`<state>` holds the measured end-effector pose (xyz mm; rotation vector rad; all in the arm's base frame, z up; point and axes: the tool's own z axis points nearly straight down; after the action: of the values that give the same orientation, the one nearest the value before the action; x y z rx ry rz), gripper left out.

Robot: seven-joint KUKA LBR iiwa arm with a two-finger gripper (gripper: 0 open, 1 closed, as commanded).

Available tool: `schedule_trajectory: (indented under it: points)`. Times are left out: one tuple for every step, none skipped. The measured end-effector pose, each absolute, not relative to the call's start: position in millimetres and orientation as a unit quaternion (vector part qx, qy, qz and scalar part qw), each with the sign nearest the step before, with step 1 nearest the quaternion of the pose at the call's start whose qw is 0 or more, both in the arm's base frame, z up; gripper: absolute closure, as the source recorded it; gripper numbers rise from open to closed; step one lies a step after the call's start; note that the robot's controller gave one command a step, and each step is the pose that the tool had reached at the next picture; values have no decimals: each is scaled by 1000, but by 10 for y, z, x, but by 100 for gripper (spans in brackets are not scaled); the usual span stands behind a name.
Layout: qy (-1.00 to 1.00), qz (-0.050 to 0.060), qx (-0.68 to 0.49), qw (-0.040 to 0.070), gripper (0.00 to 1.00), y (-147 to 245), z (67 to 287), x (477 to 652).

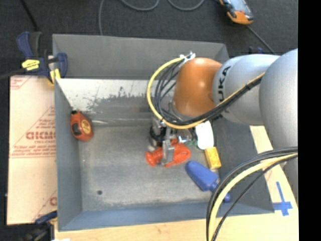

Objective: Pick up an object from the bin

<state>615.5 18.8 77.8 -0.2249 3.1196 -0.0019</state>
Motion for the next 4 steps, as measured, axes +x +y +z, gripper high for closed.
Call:
schedule_trajectory:
  points:
    - [999,0,-53,3,0,122,939,6203]
    - [992,0,-129,9,100,-205,782,5672]
    - [992,0,-129,9,100,-205,782,5671]
    - [991,0,-134,6,100,-48,807,5708]
